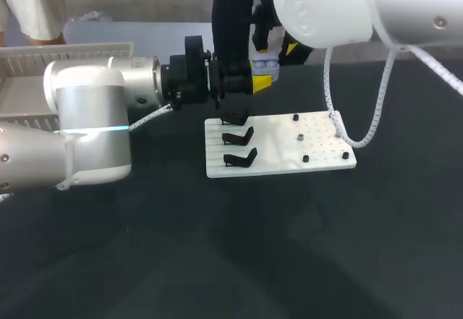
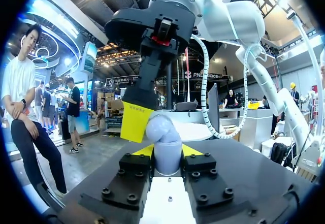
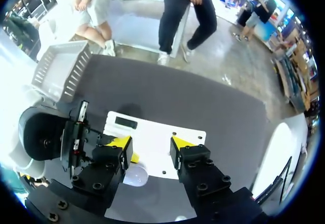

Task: Pick up each earbud case from the left stands, insert the matching earbuds, close the lid, and place the case in the box.

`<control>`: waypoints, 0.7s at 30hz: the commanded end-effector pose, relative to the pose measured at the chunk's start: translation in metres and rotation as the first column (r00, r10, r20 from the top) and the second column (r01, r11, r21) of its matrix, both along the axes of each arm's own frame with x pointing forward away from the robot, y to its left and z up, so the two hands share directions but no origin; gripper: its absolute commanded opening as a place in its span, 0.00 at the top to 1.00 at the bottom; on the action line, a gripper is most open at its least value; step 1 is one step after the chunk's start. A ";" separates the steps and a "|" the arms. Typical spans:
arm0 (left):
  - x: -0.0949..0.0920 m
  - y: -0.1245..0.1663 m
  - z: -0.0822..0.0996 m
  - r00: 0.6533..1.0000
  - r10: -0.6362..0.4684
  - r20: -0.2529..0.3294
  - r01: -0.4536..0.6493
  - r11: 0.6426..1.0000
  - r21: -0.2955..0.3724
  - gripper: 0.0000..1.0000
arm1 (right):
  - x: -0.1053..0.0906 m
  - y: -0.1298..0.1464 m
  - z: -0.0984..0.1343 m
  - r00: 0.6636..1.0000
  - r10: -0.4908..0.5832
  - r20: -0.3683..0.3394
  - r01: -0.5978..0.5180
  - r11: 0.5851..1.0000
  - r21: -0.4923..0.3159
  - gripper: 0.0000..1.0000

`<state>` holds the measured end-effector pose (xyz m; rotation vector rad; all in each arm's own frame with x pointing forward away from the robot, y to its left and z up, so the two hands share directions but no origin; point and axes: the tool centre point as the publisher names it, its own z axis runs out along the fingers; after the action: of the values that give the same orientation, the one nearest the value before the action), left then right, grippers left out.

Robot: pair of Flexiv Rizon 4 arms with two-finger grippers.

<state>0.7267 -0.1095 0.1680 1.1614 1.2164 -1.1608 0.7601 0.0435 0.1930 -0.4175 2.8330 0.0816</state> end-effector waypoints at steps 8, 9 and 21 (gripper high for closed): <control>-0.002 0.000 0.000 1.000 0.007 0.003 -0.007 1.000 -0.002 1.00 | -0.013 -0.009 0.011 0.998 -0.026 0.054 0.024 0.999 0.037 0.50; -0.002 0.000 0.000 1.000 0.007 0.003 -0.007 1.000 -0.002 1.00 | -0.014 -0.012 0.015 0.998 -0.032 0.063 0.029 0.998 0.049 0.46; 0.008 0.035 0.020 0.997 0.048 0.055 -0.048 0.999 -0.002 1.00 | -0.049 -0.049 0.038 0.988 -0.099 0.118 0.083 0.988 0.133 0.00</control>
<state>0.7416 -0.0923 0.1788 1.1590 1.1949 -1.1037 0.7341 0.0040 0.2321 -0.2815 2.7874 0.1941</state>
